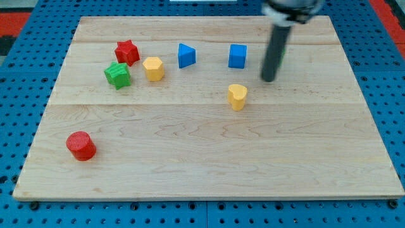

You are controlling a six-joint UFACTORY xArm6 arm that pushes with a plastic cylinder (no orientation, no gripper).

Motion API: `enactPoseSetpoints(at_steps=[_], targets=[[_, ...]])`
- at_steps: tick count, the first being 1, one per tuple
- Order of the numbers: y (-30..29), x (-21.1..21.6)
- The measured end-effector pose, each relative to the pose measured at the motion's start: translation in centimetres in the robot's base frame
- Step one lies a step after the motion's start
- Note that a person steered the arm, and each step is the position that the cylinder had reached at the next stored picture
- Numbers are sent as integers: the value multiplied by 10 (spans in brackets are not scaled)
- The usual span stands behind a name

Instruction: Push the green star closer to the red star

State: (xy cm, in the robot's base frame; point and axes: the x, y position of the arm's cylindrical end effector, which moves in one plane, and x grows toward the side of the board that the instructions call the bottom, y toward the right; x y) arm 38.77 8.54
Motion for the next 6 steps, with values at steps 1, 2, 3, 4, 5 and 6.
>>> enactPoseSetpoints(at_steps=[1,2,3,4,5,6], targets=[[-84,28],[-181,29],[-246,29],[-258,28],[-258,0],[-260,3]])
